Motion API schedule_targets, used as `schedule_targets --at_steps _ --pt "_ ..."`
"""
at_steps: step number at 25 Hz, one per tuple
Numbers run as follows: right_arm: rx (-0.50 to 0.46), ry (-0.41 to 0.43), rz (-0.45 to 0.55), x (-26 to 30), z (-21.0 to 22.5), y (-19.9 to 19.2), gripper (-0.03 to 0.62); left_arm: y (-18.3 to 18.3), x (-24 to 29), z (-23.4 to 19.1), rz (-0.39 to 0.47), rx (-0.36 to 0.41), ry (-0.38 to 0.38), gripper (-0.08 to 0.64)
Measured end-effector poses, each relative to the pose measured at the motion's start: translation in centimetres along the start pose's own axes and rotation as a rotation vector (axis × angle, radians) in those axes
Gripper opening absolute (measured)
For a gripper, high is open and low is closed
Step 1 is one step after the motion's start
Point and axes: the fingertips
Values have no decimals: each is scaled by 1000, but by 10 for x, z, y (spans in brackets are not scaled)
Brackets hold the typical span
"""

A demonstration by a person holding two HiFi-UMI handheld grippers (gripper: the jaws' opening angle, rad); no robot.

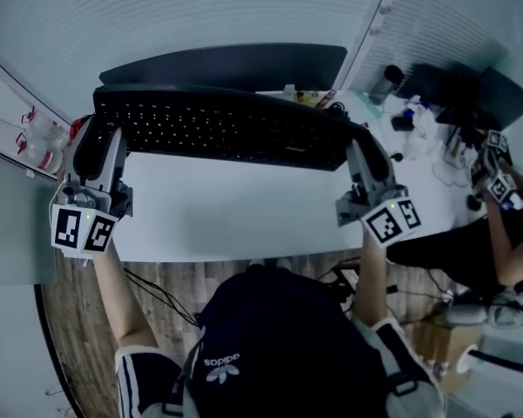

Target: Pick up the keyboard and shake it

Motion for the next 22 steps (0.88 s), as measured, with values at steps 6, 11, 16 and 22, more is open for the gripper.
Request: schedule_targets --at_steps 6,11,16,22 --pt "-15 5 11 0 -3 2 161 2 0 -1 19 0 1 207" --pt "-34 11 23 3 -3 5 162 2 2 -4 39 13 14 208" --pt "-48 1 26 2 -5 7 163 2 0 -4 71 6 14 207" --pt "-63 -6 28 1 -7 8 162 2 -1 -4 97 1 12 207"
Point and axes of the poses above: the fingertips, and each gripper's own axes: x forward along the fingers, z to its right, y out of its top, and after that the axes turned 11 degrees about x, right-handed
